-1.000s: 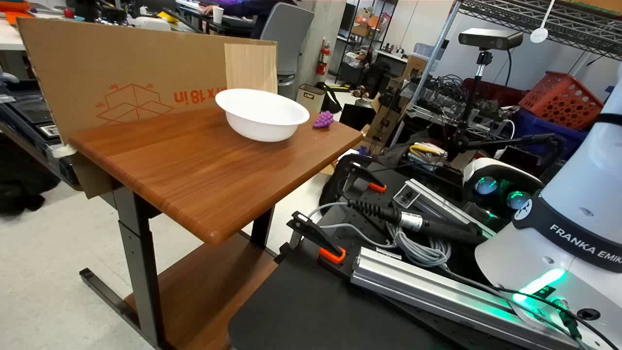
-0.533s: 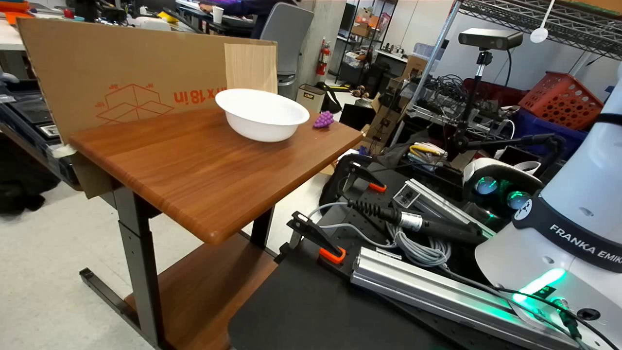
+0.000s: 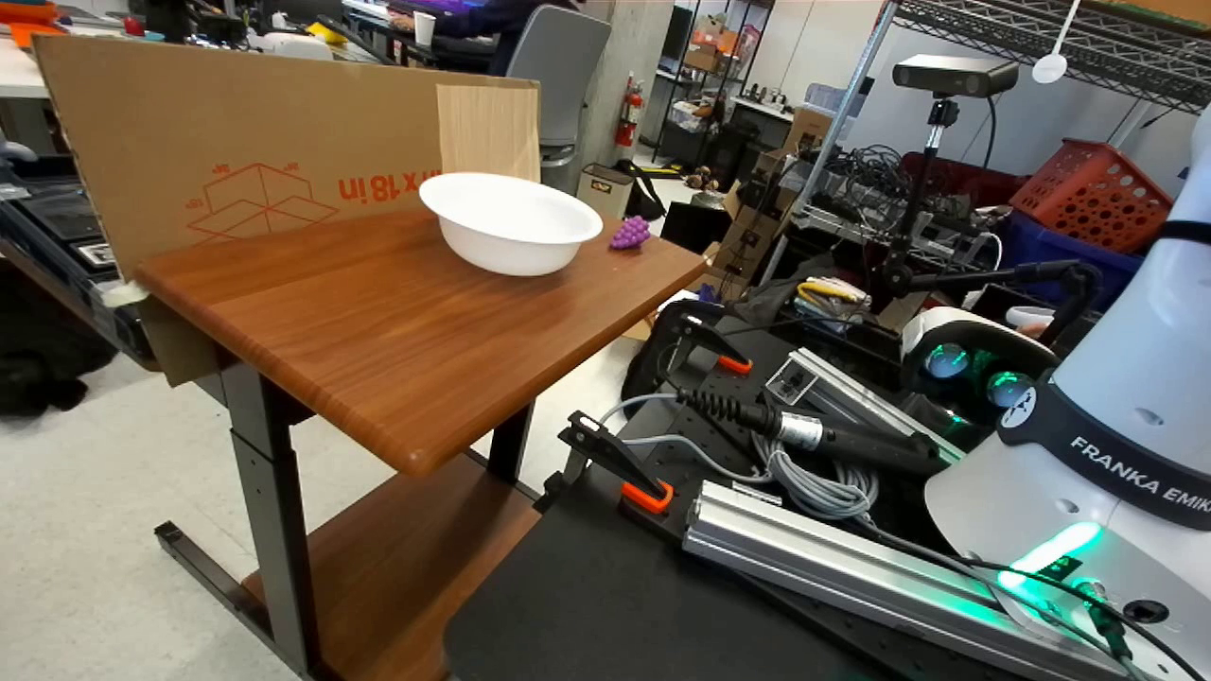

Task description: Pick up the purple object from the table and put it in the bowl

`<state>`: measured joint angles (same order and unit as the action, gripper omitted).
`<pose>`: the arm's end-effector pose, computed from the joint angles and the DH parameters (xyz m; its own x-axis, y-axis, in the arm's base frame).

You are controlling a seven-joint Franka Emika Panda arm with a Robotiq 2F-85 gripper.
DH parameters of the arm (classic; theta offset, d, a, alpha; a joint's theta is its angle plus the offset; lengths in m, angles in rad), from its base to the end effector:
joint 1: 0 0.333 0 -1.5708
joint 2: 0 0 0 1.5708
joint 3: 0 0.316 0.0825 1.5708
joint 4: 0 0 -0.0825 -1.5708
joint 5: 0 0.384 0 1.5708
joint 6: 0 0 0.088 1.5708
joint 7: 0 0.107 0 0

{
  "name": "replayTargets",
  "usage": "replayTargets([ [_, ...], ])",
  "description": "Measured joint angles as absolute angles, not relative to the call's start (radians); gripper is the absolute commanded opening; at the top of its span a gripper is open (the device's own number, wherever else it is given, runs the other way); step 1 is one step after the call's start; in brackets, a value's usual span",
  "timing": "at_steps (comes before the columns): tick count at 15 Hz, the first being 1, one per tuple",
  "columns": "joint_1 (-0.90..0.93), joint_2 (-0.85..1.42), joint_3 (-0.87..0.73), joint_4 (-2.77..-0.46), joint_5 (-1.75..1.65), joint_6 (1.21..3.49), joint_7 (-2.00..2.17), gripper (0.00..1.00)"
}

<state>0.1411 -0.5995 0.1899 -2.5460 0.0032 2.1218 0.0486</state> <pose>0.3622 0.1283 0.4822 0.9508 0.2587 0.1702 0.2454 -0.9647 0.0954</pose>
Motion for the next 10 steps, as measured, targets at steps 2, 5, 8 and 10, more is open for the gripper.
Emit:
replayTargets([
  [2, 0.161, -0.608, 0.133, -2.553, 0.003, 2.122, -0.084, 1.00],
  [5, 0.181, -0.628, 0.042, -2.574, 0.003, 2.122, -0.299, 1.00],
  [8, 0.197, -0.648, -0.047, -2.598, 0.004, 2.122, -0.505, 1.00],
  [10, 0.204, -0.662, -0.112, -2.614, 0.004, 2.117, -0.653, 1.00],
])
